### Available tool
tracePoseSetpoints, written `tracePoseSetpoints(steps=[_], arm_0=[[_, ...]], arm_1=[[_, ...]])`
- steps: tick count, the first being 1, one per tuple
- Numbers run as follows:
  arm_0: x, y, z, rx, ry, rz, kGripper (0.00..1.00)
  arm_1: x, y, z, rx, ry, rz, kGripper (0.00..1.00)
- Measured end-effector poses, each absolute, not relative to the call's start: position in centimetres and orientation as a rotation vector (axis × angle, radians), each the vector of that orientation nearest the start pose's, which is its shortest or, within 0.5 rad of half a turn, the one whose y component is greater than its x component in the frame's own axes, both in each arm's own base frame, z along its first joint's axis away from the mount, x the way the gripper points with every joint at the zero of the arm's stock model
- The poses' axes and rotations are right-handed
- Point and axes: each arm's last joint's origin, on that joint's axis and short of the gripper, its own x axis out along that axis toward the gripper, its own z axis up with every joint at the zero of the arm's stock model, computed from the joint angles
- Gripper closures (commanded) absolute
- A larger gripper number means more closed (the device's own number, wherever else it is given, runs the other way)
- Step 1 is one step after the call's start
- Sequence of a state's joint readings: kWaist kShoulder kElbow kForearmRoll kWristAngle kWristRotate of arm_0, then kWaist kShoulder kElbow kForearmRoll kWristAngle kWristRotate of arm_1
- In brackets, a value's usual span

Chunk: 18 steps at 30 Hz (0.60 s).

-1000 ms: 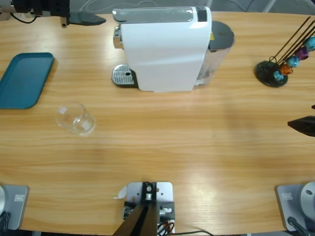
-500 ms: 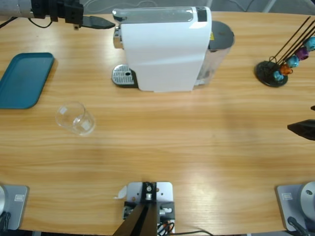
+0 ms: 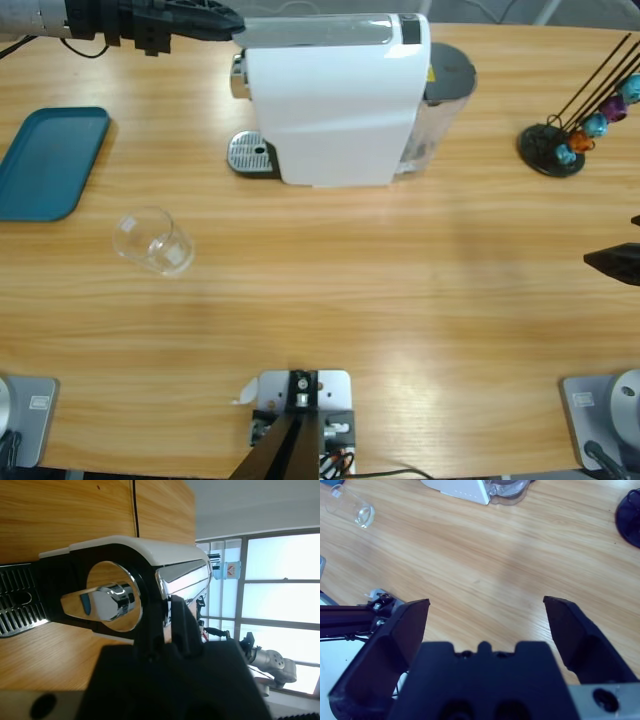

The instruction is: Pour coffee

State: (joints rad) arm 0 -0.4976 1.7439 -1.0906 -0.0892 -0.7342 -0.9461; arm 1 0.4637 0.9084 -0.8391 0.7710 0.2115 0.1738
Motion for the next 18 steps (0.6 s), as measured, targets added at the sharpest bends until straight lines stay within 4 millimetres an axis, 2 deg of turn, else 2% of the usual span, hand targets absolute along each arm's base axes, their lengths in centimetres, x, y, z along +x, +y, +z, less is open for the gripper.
tracePoseSetpoints(steps=[8, 10, 12, 13, 14, 15, 16, 18], arm_0=[[30.1, -20.1, 30.9, -0.85, 1.097, -0.854, 1.0], [30.4, -20.4, 32.3, -0.846, 1.058, -0.884, 1.0], [30.3, -21.2, 35.0, -0.835, 0.994, -0.952, 1.0], [30.2, -21.6, 36.2, -0.83, 0.972, -0.98, 0.878], [30.1, -21.8, 37.2, -0.827, 0.948, -1.002, 0.368], [30.0, -21.9, 38.2, -0.824, 0.924, -1.021, 0.099], [29.8, -22.0, 38.9, -0.82, 0.909, -1.037, 0.017], [29.3, -22.5, 39.6, -0.8, 0.888, -1.069, 0.001]], arm_1=[[7.1, 4.7, 33.3, 0.05, 0.901, 0.558, 0.009], [7.1, 4.7, 33.3, 0.05, 0.901, 0.558, 0.009], [7.1, 4.7, 33.3, 0.049, 0.901, 0.559, 0.001], [7.1, 4.7, 33.3, 0.049, 0.901, 0.559, 0.0], [7.1, 4.7, 33.3, 0.049, 0.901, 0.56, 0.0], [7.1, 4.8, 33.3, 0.048, 0.902, 0.56, 0.001], [7.2, 4.8, 33.3, 0.048, 0.902, 0.56, 0.015], [7.2, 4.8, 33.3, 0.048, 0.904, 0.561, 0.004]])
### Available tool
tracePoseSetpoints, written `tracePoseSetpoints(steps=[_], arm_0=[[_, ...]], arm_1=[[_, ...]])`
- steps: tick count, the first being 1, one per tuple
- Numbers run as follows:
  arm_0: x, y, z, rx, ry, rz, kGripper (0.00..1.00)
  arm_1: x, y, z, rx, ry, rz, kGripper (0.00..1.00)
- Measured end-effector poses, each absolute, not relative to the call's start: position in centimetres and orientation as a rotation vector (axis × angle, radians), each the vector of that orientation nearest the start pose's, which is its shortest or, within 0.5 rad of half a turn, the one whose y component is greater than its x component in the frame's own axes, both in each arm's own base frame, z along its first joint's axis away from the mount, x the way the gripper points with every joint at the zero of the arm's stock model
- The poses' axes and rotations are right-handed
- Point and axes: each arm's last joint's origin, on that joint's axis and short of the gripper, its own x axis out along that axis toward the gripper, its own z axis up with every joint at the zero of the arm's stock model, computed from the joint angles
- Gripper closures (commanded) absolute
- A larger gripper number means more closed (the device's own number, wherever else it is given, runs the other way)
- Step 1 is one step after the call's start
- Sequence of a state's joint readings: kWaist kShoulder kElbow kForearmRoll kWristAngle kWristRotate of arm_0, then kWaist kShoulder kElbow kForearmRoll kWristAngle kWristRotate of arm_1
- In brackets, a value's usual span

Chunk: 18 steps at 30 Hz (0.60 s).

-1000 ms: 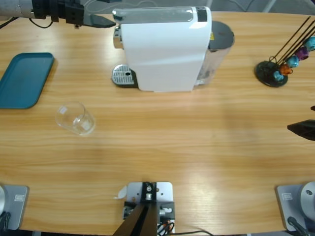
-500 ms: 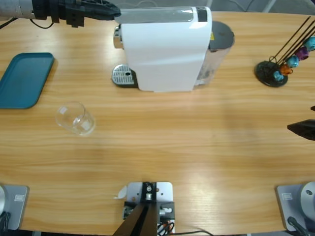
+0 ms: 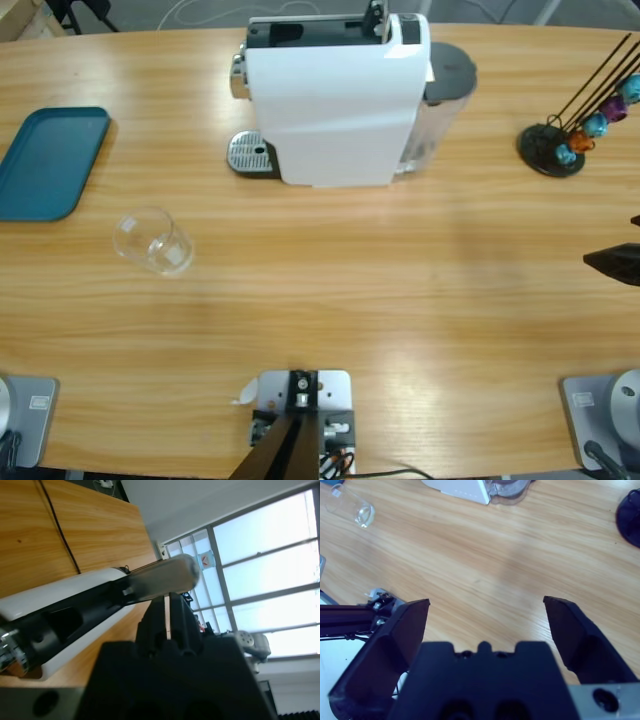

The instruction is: Pour coffee

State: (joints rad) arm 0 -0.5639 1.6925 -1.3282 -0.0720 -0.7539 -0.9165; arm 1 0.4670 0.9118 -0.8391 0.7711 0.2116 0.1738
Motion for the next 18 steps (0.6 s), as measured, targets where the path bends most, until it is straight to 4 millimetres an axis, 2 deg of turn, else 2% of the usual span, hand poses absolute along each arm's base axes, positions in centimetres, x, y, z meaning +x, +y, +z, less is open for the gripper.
tracePoseSetpoints(steps=[3, 5, 7, 9, 12, 14, 16, 18], arm_0=[[28.0, -22.5, 40.2, -0.661, 0.768, -1.113, 0.009], [26.6, -21.6, 40.0, -0.515, 0.66, -1.119, 0.099], [24.3, -20.1, 39.3, -0.328, 0.541, -1.1, 0.1], [21.7, -18.5, 38.8, -0.178, 0.461, -1.078, 0.095], [18.0, -15.9, 37.7, 0.004, 0.458, -1.013, 0.079], [16.2, -14.3, 36.5, 0.123, 0.507, -0.918, 0.078], [14.5, -12.6, 35.0, 0.253, 0.544, -0.813, 0.078], [12.6, -10.7, 33.8, 0.325, 0.553, -0.745, 0.078]], arm_1=[[7.3, 4.8, 33.3, 0.022, 0.901, 0.563, 0.0], [7.5, 4.7, 33.4, 0.007, 0.893, 0.533, 0.015], [7.8, 4.6, 33.5, 0.016, 0.876, 0.479, 0.14], [8.4, 4.5, 33.7, 0.038, 0.845, 0.412, 0.086], [10.2, 3.7, 33.6, 0.102, 0.802, 0.243, 0.096], [11.2, 2.9, 32.8, 0.152, 0.751, 0.117, 0.116], [12.0, 2.5, 31.8, 0.166, 0.71, 0.049, 0.159], [12.6, 2.3, 30.9, 0.161, 0.693, 0.013, 0.25]])
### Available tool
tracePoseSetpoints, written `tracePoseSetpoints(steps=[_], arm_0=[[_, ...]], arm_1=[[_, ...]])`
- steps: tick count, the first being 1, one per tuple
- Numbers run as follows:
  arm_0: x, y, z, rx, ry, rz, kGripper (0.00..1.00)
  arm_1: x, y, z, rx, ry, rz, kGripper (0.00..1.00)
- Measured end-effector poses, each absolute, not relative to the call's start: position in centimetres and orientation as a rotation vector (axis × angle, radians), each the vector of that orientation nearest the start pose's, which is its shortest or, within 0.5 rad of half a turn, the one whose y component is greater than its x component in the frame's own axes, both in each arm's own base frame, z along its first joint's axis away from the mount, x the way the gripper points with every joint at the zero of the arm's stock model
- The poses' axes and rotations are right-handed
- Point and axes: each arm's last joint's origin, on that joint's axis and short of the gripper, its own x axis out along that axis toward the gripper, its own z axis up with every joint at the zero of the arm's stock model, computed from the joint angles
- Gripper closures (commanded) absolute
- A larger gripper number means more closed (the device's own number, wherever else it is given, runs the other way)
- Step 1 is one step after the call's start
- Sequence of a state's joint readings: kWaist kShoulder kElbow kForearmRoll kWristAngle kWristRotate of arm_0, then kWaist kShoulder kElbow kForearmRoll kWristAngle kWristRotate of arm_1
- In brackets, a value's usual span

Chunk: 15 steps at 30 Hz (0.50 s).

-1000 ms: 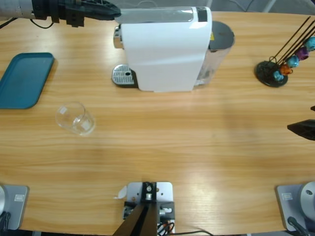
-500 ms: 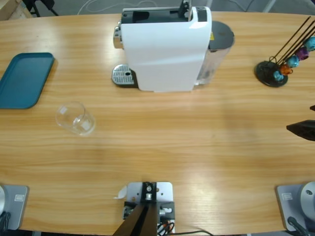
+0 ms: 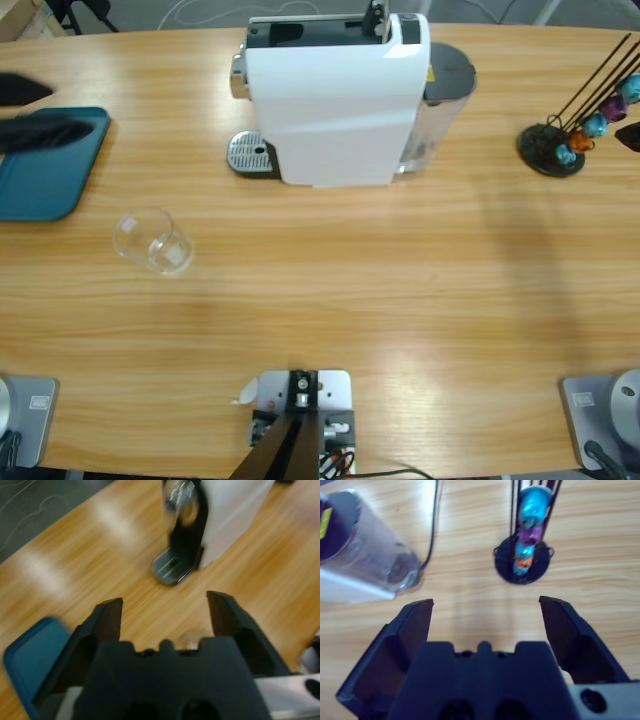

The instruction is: Pour coffee

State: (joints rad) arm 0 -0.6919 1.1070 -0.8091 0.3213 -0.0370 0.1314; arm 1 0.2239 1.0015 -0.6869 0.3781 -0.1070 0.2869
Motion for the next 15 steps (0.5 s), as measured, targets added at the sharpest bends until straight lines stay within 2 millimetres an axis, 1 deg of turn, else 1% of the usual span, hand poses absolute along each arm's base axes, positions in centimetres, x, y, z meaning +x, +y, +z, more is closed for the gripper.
tracePoseSetpoints(steps=[1, 3, 5, 8, 13, 14, 15], arm_0=[[11.8, -9.9, 33.4, 0.334, 0.551, -0.728, 0.078], [10.3, -8.6, 32.8, 0.337, 0.55, -0.707, 0.078], [9.6, -8.0, 32.4, 0.325, 0.557, -0.697, 0.078], [9.3, -7.7, 31.9, 0.306, 0.581, -0.686, 0.082], [8.9, -7.4, 31.5, 0.272, 0.615, -0.671, 0.082], [8.8, -7.3, 31.4, 0.264, 0.621, -0.668, 0.082], [8.8, -7.3, 31.4, 0.257, 0.623, -0.666, 0.082]], arm_1=[[12.8, 2.3, 30.5, 0.157, 0.68, 0.003, 0.275], [13.0, 2.3, 29.9, 0.145, 0.648, 0.005, 0.278], [13.3, 2.3, 29.4, 0.127, 0.612, 0.018, 0.28], [14.2, 2.4, 28.7, 0.119, 0.574, 0.016, 0.278], [15.1, 1.7, 28.4, 0.083, 0.535, -0.031, 0.28], [15.2, 1.5, 28.2, 0.075, 0.538, -0.043, 0.288], [15.3, 1.3, 28.0, 0.068, 0.541, -0.053, 0.318]])
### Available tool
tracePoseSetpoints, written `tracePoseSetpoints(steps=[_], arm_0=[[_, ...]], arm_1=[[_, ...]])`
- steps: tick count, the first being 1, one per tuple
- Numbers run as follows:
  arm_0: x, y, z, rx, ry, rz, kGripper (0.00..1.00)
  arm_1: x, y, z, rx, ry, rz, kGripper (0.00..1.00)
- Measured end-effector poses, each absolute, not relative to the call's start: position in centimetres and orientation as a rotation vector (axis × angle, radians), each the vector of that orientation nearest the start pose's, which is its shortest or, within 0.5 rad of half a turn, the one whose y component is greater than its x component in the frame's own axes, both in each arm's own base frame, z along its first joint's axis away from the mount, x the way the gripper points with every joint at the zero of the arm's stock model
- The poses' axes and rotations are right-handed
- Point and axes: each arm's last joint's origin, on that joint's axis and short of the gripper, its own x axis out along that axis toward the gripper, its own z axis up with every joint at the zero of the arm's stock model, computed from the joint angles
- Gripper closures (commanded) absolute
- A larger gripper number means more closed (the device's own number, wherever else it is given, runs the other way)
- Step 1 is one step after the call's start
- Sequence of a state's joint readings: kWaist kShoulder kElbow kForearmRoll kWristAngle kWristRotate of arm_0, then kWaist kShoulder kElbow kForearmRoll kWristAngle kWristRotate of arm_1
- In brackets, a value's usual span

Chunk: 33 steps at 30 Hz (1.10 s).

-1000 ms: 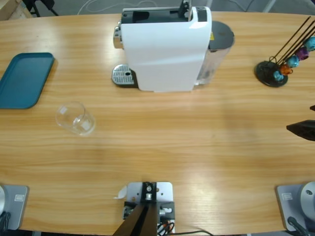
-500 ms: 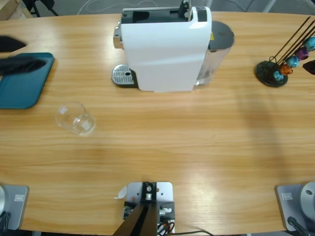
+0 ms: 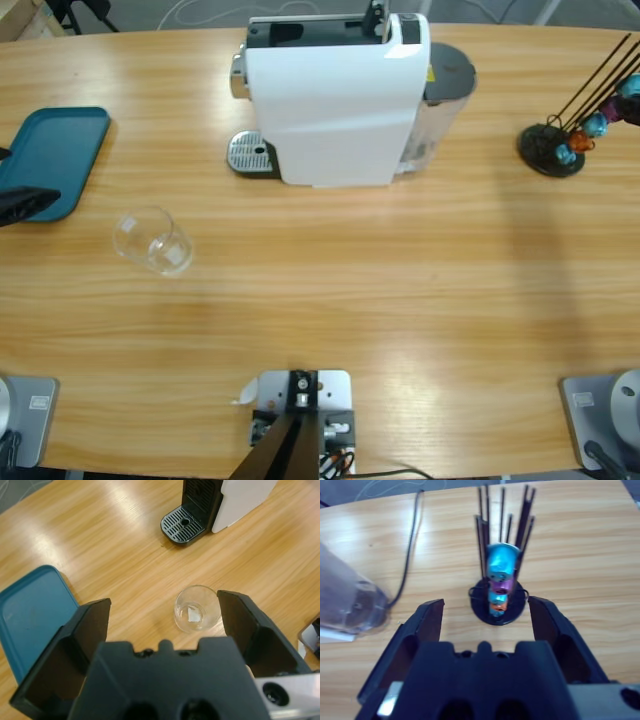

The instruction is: Pour coffee

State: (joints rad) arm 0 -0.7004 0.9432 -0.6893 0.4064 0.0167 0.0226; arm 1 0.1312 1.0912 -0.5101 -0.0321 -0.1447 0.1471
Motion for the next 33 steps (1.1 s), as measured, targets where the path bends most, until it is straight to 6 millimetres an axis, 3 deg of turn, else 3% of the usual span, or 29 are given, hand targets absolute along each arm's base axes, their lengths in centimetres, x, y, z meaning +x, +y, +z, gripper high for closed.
tracePoseSetpoints(steps=[4, 15, 17, 26, 28, 33], arm_0=[[8.7, -7.3, 31.4, 0.245, 0.627, -0.661, 0.082], [8.7, -7.3, 31.4, 0.233, 0.631, -0.657, 0.082], [8.7, -7.3, 31.4, 0.233, 0.631, -0.657, 0.082], [9.0, -7.4, 31.3, 0.231, 0.644, -0.654, 0.082], [9.1, -7.5, 31.2, 0.232, 0.65, -0.653, 0.082], [9.2, -7.7, 31.1, 0.233, 0.659, -0.652, 0.082]], arm_1=[[15.6, 0.9, 27.9, 0.051, 0.538, -0.071, 0.395], [17.2, 0.5, 26.6, 0.052, 0.533, -0.065, 0.409], [17.5, 0.4, 26.4, 0.054, 0.536, -0.07, 0.52], [18.4, 0.2, 26.2, 0.065, 0.521, -0.065, 0.538], [18.5, 0.1, 26.3, 0.067, 0.515, -0.069, 0.647], [18.8, -0.1, 26.1, 0.065, 0.522, -0.075, 0.662]])
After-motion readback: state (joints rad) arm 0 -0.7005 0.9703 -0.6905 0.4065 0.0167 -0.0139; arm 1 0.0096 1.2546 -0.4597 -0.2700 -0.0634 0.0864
